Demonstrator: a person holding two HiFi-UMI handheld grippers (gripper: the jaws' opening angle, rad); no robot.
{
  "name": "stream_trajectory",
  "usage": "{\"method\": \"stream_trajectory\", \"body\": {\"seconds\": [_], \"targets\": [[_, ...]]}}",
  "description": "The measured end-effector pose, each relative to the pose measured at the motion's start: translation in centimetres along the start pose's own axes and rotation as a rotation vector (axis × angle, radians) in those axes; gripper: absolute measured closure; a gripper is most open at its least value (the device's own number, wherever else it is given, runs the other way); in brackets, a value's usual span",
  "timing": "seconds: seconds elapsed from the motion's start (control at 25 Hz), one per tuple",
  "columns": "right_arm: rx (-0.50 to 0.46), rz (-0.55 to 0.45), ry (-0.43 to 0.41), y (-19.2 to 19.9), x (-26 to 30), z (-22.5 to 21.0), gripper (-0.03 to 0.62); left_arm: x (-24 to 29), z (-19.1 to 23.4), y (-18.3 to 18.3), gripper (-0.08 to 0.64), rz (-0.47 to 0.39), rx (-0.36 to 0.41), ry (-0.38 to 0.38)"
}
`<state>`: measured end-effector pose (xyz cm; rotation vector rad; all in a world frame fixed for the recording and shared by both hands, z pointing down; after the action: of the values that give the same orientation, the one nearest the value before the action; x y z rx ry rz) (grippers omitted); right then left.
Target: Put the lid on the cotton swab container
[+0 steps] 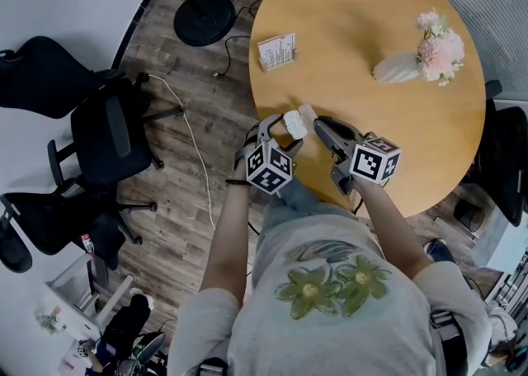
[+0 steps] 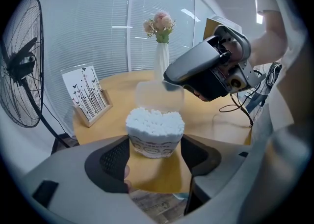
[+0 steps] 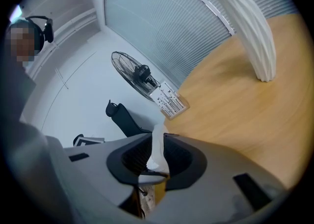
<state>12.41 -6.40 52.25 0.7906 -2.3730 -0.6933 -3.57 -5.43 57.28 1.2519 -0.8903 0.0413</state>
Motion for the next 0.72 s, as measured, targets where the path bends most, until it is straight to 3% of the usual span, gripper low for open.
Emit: {"method": "stream_trajectory", "body": {"seconds": [0.72], "targets": [[-0.071, 0.015, 0.011, 0.07, 0.07, 0.99, 0.532, 0.17, -0.04, 0.0, 0.236, 0.011, 0.013, 0.005]]}}
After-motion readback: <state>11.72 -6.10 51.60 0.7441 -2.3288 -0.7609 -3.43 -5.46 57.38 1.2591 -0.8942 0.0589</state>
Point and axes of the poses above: the fingertips, and each gripper's own axes: x forward along the fingers, z to its left, y out of its underside, the point moved 9 cm from there along -x, backward along the fingers, and after that the axes turned 10 degrees about -z, right-handed, at the moved point
